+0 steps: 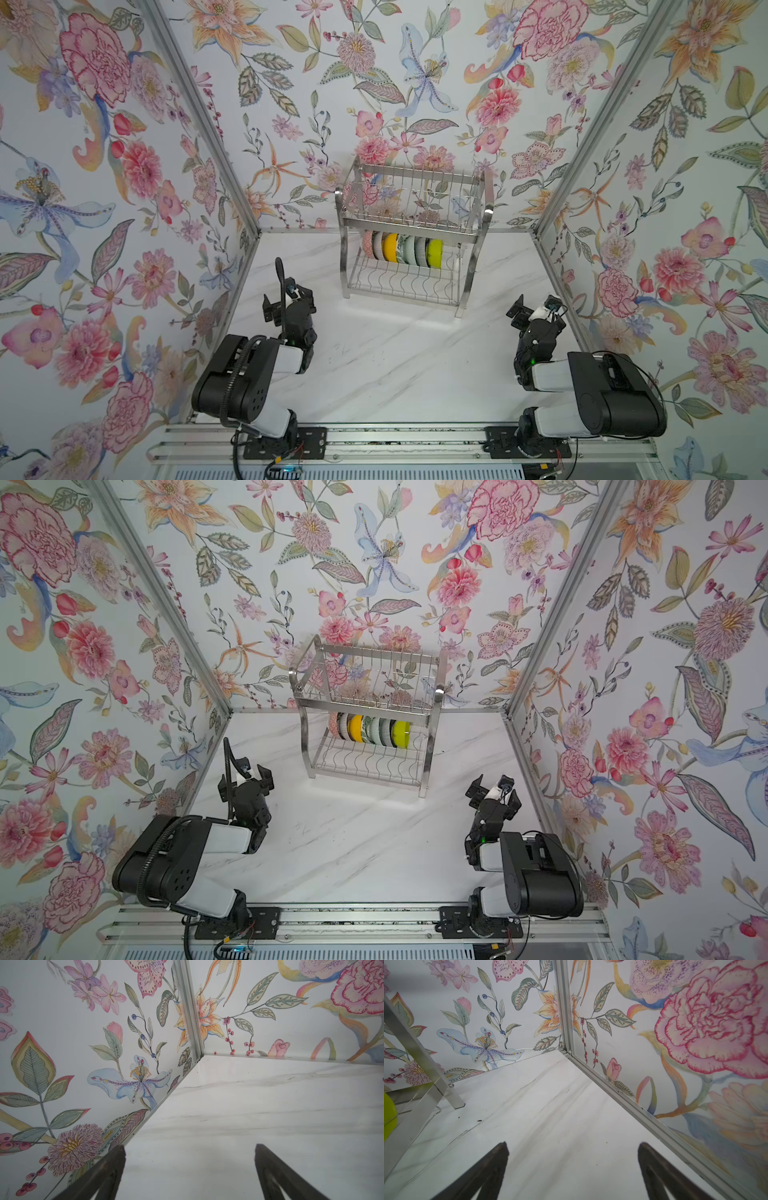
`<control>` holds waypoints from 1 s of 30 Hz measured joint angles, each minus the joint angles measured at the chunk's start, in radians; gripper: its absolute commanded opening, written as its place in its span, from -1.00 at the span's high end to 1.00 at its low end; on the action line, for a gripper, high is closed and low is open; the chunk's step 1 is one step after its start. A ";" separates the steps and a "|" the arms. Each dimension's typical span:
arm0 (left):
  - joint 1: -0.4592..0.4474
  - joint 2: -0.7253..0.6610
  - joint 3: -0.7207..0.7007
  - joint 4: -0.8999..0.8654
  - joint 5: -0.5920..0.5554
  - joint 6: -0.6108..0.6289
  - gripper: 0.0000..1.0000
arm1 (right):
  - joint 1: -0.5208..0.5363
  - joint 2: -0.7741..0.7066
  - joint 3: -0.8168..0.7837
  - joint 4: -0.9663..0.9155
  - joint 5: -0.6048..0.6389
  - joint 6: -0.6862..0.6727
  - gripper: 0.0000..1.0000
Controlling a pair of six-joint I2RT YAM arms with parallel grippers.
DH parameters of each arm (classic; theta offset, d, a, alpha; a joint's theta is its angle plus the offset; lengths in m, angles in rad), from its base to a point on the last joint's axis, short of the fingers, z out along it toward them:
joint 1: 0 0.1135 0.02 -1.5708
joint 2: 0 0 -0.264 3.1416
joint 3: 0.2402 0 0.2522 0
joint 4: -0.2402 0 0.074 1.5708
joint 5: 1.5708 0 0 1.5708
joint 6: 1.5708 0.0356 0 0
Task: Load bowls into a dish rack
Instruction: Reset both arms
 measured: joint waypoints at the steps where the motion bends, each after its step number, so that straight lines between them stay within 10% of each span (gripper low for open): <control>1: -0.001 0.000 -0.018 0.026 0.006 0.003 -0.98 | 0.003 0.002 0.000 0.009 0.000 -0.004 -0.97; 14: 0.019 0.084 -0.190 0.309 0.190 0.028 -0.98 | 0.065 0.153 0.004 0.124 -0.033 -0.101 -0.97; 30: 0.148 0.048 -0.048 0.090 0.332 -0.082 -0.98 | -0.036 0.111 0.119 -0.080 -0.074 -0.034 -0.97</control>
